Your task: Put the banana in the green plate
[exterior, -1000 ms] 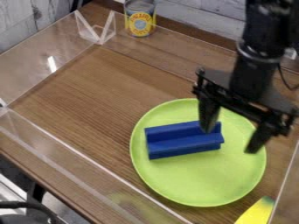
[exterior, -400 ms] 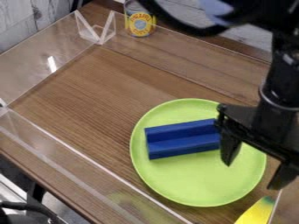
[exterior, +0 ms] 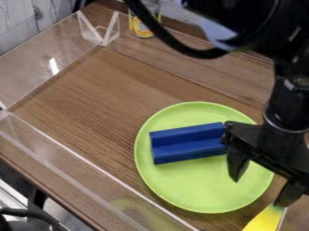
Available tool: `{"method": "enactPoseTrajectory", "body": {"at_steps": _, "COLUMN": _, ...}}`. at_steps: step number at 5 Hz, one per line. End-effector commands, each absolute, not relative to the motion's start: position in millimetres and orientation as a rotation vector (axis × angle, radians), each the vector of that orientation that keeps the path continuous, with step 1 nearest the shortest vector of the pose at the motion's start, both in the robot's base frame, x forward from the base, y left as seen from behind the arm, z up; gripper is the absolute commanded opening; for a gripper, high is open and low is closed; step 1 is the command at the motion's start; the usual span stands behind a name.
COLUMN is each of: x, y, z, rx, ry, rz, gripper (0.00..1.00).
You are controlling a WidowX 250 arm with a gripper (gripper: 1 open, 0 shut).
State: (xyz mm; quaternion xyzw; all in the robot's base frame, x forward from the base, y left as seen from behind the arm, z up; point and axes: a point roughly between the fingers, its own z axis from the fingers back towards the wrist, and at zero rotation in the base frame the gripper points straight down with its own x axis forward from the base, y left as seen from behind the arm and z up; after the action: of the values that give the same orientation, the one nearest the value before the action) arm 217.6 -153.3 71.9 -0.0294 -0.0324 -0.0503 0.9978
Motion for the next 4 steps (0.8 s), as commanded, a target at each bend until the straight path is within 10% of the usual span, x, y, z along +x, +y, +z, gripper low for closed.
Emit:
{"method": "enactPoseTrajectory", "body": {"at_steps": 1, "x": 222, "y": -156, "z": 72.1, "rx": -0.087, "ry": -0.109, "rz": -0.115, "gripper": 1.0}}
{"method": "enactPoseTrajectory", "body": {"at_steps": 4, "x": 223, "y": -153, "z": 54.8, "rx": -0.111, "ry": -0.144, "rz": -0.125, "gripper": 1.0}}
